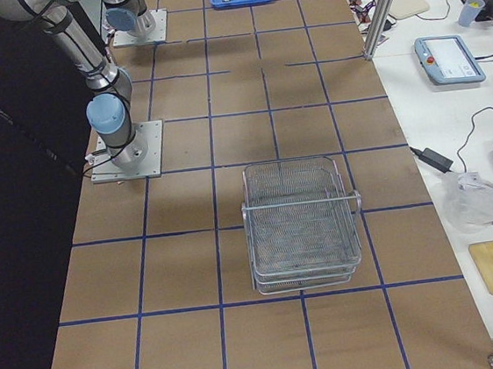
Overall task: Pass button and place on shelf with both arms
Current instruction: 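Close the right gripper on the button's switch body, then open the left gripper and pull back while the right gripper carries the button away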
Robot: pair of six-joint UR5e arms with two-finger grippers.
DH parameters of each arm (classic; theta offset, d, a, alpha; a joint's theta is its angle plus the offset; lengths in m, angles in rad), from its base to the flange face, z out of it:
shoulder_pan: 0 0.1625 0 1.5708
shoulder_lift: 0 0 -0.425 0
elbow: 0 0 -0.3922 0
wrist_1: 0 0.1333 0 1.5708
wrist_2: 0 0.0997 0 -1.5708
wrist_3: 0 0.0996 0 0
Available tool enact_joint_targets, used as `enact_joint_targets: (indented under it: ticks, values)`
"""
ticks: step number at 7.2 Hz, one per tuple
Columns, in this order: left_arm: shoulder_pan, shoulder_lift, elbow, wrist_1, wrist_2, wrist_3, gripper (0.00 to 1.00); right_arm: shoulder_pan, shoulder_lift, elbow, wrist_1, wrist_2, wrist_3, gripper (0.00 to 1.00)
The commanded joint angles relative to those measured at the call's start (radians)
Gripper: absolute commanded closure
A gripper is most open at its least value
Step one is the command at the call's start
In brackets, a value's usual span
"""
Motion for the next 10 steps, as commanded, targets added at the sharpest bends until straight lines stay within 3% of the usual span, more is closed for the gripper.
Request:
enact_joint_targets:
  ticks: [1, 2, 3, 5, 6, 7, 8, 9, 10]
  values:
    - [0.0, 0.003, 0.0, -0.003, 0.001, 0.0, 1.0, 0.0, 0.0, 0.0, 0.0, -0.006, 0.001, 1.0]
    - [0.0, 0.003, 0.0, -0.009, 0.0, -0.005, 0.07, 0.0, 0.0, 0.0, 0.0, -0.004, 0.001, 1.0]
    - [0.0, 0.002, -0.002, -0.01, 0.001, -0.003, 0.0, 0.0, 0.0, 0.004, 0.0, -0.003, 0.002, 1.0]
    - [0.0, 0.0, 0.0, -0.011, 0.032, -0.002, 0.0, 0.0, 0.005, 0.01, -0.003, -0.007, 0.002, 1.0]
    - [0.002, 0.002, 0.015, -0.014, 0.157, -0.017, 0.0, -0.015, 0.017, 0.02, -0.013, -0.091, 0.002, 1.0]
    - [0.003, 0.009, 0.033, -0.012, 0.287, -0.075, 0.0, -0.056, 0.07, 0.02, -0.035, -0.239, 0.011, 1.0]
    - [0.002, 0.015, 0.058, -0.017, 0.375, -0.098, 0.0, -0.139, 0.112, 0.02, -0.079, -0.33, 0.001, 1.0]
    - [-0.006, 0.022, 0.089, -0.03, 0.543, -0.101, 0.0, -0.246, 0.132, 0.02, -0.11, -0.412, -0.033, 1.0]
    - [-0.021, 0.031, 0.11, -0.05, 0.675, -0.098, 0.0, -0.35, 0.155, 0.023, -0.153, -0.426, -0.091, 1.0]
